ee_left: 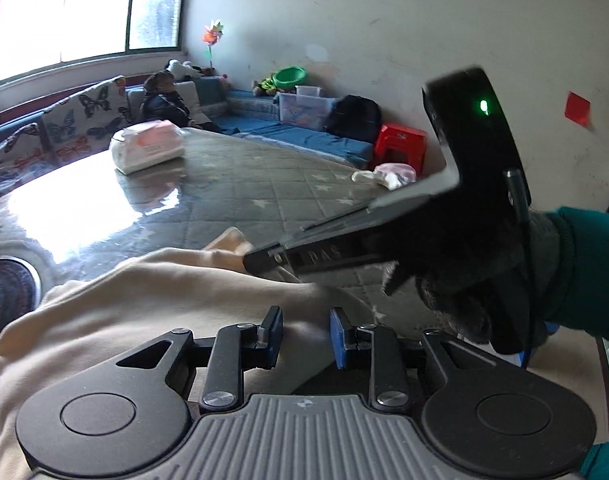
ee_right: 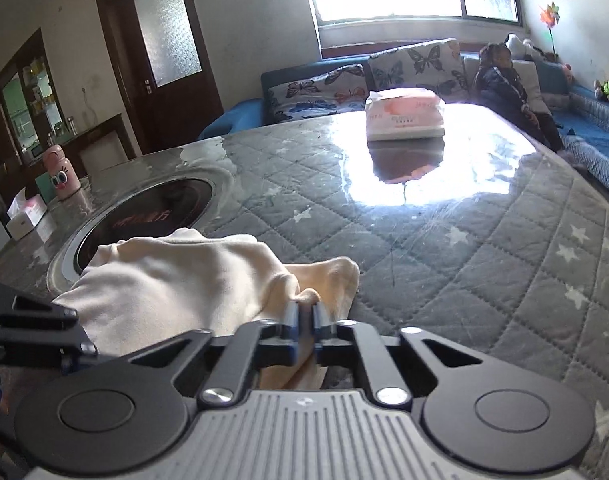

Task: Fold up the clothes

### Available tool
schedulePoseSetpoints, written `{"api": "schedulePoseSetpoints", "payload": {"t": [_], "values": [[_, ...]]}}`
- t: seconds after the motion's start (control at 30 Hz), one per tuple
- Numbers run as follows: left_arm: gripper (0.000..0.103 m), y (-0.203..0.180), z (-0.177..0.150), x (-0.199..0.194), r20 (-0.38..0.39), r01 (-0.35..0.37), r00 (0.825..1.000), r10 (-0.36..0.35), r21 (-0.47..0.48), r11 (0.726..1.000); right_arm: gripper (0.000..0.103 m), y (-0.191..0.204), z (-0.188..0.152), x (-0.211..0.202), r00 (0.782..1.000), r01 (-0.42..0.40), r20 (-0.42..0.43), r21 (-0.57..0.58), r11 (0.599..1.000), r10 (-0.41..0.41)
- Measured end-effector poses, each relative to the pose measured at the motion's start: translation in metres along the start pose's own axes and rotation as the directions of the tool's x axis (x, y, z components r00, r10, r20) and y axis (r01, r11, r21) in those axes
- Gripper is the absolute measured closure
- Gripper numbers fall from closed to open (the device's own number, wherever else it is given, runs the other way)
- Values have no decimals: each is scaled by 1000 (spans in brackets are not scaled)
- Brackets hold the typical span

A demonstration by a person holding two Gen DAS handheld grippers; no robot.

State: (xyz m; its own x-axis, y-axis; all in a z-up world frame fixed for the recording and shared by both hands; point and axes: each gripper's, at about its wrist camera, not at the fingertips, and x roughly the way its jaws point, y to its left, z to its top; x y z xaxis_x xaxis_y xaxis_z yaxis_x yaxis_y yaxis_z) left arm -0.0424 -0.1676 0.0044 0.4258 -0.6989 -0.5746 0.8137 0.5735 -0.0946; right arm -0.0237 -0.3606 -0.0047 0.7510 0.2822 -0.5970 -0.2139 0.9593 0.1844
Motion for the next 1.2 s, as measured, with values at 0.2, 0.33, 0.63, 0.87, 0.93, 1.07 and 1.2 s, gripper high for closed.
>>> {"api": "schedulePoseSetpoints", "payload": {"t": [0.2,0.33,0.63,0.87,0.93,1.07,1.2], "values": [[68,1,-5,4,-6,11,1000,-11,10,1000,100,8,11,-12,998,43,59,-81,996,-38],[66,-1,-7,5,-8,11,1000,-10,13,1000,99,-1,12,-9,998,37,47,-69,997,-33],[61,-4,8,10,33,27,999,-29,36,999,98,-16,20,-15,999,-4,36,-49,999,6],[55,-26,2,23,18,69,997,-71,90,994,97,6,24,-6,991,-130,-46,-130,983,125],[53,-31,-1,22,18,86,996,-88,101,991,97,9,20,8,988,-137,-96,-146,980,124],[52,-28,-7,15,10,93,995,-95,99,991,97,3,15,20,986,-138,-113,-123,983,124],[52,-13,-14,-15,35,39,998,-42,79,996,96,8,15,9,990,-120,-91,-140,983,107]]}}
